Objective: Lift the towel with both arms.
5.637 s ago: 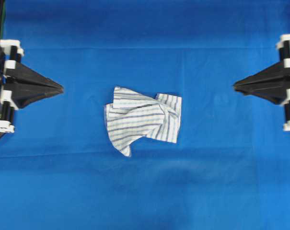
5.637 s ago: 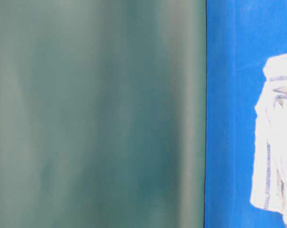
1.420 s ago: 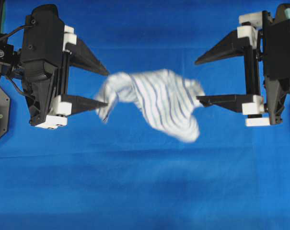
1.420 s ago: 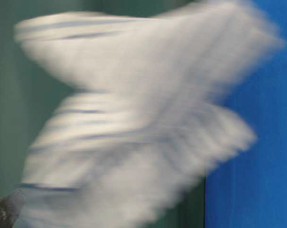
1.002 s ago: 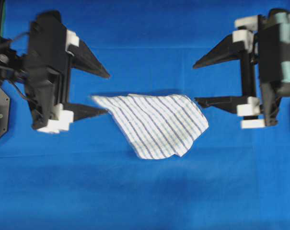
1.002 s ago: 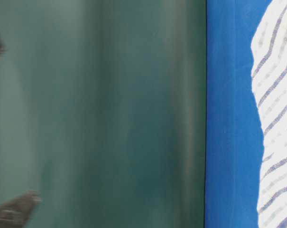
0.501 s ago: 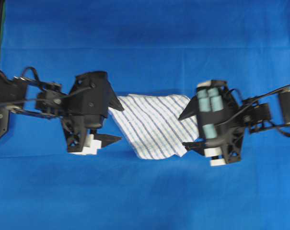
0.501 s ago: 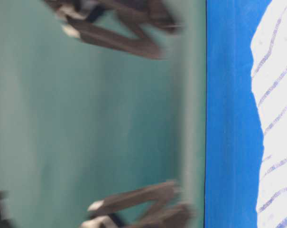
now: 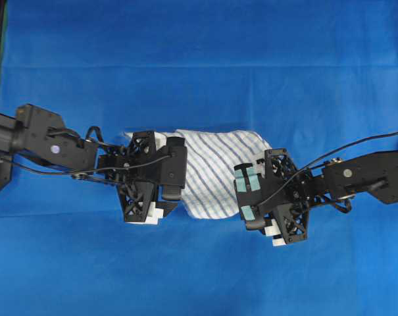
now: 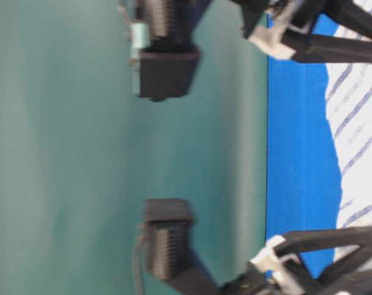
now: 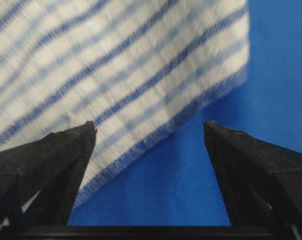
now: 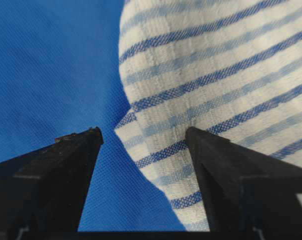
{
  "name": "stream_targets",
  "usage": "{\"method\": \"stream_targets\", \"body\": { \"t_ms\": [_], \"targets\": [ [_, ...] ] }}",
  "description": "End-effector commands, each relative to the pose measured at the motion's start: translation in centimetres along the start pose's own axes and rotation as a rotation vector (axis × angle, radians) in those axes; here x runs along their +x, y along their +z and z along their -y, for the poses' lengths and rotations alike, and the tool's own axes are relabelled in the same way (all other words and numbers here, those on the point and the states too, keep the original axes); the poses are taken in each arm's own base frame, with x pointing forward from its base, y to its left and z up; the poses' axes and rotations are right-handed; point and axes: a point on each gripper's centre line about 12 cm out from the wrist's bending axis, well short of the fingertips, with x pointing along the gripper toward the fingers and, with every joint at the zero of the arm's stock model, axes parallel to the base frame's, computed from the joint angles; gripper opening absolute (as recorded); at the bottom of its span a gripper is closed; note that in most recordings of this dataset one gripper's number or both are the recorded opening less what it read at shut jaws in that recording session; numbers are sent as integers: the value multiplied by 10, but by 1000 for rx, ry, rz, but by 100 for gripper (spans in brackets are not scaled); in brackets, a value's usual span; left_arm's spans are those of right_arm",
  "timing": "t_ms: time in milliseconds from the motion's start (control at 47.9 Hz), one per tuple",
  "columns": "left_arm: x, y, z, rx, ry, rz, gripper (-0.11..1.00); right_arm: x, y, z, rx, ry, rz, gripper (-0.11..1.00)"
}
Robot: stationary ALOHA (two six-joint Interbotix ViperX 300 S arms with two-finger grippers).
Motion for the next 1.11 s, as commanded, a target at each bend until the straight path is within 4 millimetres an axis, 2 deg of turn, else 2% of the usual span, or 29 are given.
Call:
{"method": "stream_targets", "body": {
  "t_ms": [0, 313, 418, 480, 522, 689, 752, 898, 1086],
  "targets": [
    [1, 9, 1, 1, -2, 28, 91, 1, 4, 0, 7, 3, 24, 68],
    [12, 1, 0, 1, 0, 15, 89, 8, -4, 12, 34, -12, 15, 68],
    [12, 1, -1, 0, 2, 15, 81, 8, -4, 15, 35, -17, 18, 66],
    [12, 1, -1, -1, 3, 9, 70, 8, -2, 18, 37, -22, 21, 62],
    [11, 1, -1, -1, 3, 6, 58, 8, -3, 19, 38, -24, 20, 56],
    [4, 2, -1, 4, 2, -24, 12, 5, 1, 20, 27, -25, 29, 10],
    [-2, 7, -1, -1, 1, -20, 2, 2, 4, 20, 29, -26, 43, 8],
    [-27, 31, 0, -2, -2, 52, 2, -13, 14, 21, 29, -26, 81, 8],
    [-62, 53, -5, -2, 6, 71, 2, -62, 43, 28, 44, -48, 159, 8]
  ]
}}
